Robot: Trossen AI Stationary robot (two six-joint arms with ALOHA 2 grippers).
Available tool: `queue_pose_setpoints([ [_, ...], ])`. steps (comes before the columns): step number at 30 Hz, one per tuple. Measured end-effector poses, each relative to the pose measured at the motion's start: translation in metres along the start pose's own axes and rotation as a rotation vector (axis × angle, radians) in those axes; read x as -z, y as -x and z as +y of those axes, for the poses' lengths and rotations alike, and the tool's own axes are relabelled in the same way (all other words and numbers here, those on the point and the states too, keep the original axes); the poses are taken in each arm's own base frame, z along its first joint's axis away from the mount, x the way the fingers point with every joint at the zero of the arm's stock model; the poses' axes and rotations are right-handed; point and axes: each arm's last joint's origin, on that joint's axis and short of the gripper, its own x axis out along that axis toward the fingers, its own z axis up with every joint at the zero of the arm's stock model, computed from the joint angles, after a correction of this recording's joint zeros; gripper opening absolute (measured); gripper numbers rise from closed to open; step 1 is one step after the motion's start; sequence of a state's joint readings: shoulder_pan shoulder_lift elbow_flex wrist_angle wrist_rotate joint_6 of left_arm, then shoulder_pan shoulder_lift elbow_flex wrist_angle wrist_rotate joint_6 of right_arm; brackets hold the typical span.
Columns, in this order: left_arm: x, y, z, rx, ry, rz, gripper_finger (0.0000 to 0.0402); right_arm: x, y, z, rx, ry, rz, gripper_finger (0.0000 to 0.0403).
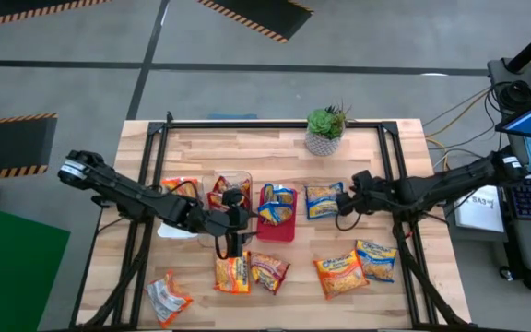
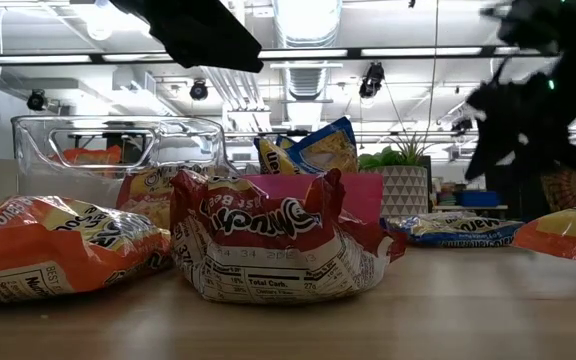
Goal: Sort Maruchan noodles
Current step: Put the blue noodle pack into the red bin
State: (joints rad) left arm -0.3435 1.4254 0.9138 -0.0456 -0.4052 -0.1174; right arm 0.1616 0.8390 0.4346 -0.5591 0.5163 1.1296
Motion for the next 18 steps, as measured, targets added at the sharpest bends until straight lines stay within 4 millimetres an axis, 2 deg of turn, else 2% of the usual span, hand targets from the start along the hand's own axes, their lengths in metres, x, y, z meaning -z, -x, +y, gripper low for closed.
queue_pose_setpoints([
  [4,0.0,0.0,0.0,-0.001,-0.003,-0.001,0.0198,0.016,-0.018,-0.011,-0.017,-0.043,-0.016,0.0286],
  [10,-0.001,0.0,0.0,-0.003,0.003,-0.014,0.0198,0.031,-0.038,-0.018,-0.135,-0.111,-0.081,0.0286],
  [18,-0.004,0.0,0.0,-0.001,0.012,-0.035,0.0198,0.041,-0.051,-0.024,-0.173,-0.16,-0.124,0.0275],
])
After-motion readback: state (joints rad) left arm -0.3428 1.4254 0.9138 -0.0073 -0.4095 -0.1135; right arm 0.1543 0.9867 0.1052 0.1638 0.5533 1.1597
